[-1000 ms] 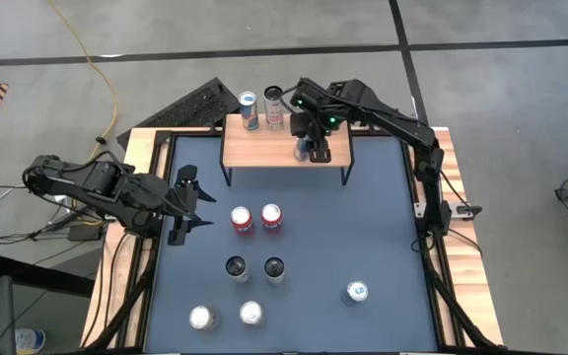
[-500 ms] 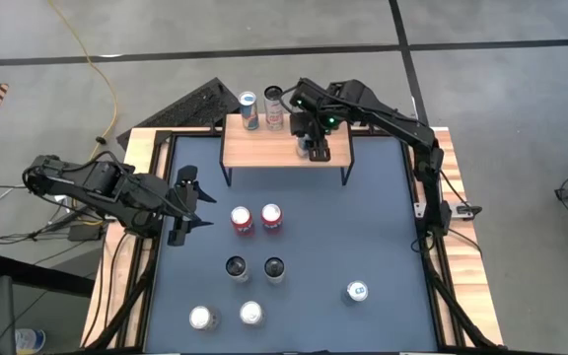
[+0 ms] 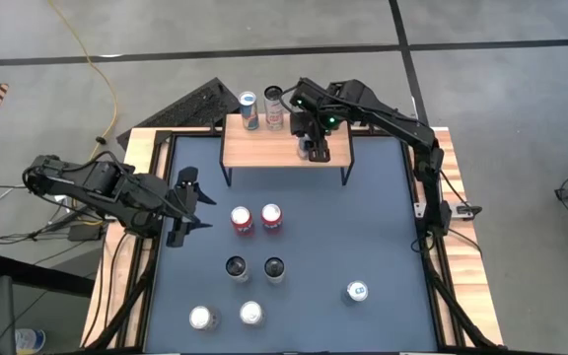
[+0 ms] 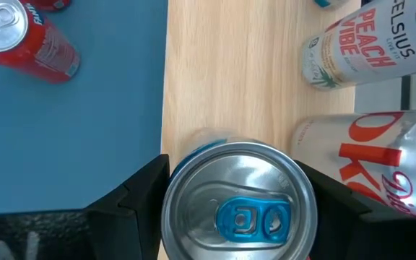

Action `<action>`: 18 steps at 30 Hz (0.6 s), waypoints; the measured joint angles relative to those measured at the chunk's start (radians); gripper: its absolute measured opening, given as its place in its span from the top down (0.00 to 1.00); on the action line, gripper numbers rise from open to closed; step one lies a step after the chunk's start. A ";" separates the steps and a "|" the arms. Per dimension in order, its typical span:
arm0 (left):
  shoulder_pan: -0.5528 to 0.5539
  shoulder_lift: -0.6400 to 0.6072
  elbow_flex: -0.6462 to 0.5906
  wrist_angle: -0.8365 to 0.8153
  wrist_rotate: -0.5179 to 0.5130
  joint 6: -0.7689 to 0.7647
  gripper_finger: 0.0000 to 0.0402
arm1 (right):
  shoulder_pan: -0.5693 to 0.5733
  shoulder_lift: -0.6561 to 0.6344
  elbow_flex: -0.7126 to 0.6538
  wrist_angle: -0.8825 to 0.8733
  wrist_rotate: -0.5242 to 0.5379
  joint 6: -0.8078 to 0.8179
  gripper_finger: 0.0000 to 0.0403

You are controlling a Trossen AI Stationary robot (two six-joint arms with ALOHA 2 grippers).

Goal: Place canned beverage on shelf
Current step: Put the top blue soda can on the shelf aligned with the other blue soda can

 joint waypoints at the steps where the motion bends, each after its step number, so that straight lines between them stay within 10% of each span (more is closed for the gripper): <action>1: 0.000 0.000 0.000 0.000 0.000 0.000 0.38 | 0.000 0.000 0.000 0.001 0.000 -0.007 0.38; 18: 0.000 0.000 0.000 0.003 0.001 0.033 0.38 | 0.000 0.000 0.000 0.022 0.001 -0.022 0.37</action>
